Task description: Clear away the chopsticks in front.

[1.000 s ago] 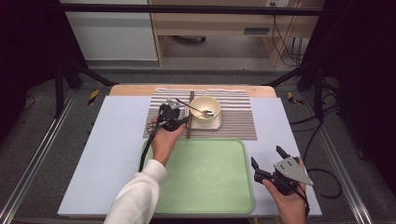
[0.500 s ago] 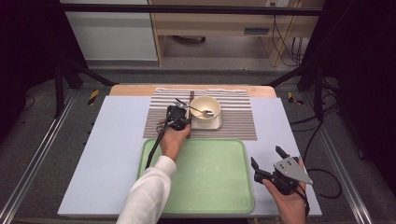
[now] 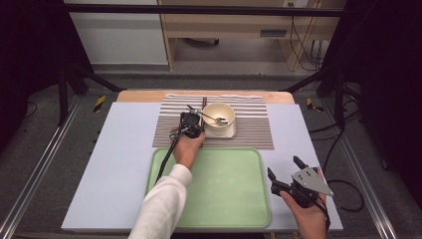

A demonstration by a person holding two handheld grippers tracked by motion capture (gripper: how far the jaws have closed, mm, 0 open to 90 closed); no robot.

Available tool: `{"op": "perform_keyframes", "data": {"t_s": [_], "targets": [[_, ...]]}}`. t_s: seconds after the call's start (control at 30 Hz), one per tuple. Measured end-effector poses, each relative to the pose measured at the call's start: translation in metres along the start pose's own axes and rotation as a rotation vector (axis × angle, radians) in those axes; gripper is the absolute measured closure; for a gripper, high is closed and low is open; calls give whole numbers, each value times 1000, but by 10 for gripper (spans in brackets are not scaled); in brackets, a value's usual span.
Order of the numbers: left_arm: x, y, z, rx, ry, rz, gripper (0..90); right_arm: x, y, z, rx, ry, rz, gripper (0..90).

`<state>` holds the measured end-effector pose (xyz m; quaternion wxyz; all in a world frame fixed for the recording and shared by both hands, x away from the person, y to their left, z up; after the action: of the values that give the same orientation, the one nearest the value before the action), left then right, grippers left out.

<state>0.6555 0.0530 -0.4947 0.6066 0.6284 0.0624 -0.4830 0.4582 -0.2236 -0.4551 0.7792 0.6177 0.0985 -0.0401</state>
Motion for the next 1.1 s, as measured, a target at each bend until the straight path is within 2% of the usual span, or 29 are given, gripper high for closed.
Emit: {"op": "perform_keyframes", "data": {"t_s": [0.13, 0.53, 0.8, 1.1], "targets": [[1, 0, 0, -16, -12, 2, 782, 0, 0, 0, -3, 2, -1, 113], [7, -2, -1, -26, 0, -5, 795, 1, -1, 0, -5, 6, -5, 124], [9, -3, -1, -51, -5, 0, 807, 1, -1, -1, -7, 9, -9, 131], [11, -4, 0, -73, 12, 8, 819, 1, -1, -1, -8, 11, -10, 136]]}}
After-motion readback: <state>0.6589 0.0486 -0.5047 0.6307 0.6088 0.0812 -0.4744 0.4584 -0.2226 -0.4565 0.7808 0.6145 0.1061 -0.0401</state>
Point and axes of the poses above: each handheld gripper's, and its own axes: x roughly forward along the jaws, y roughly out of its top, z roughly to its right, the point moved 7 cm from there along x, roughly forward along the jaws, and after that the axes turned 14 degrees about -y, right-handed, at the moved point
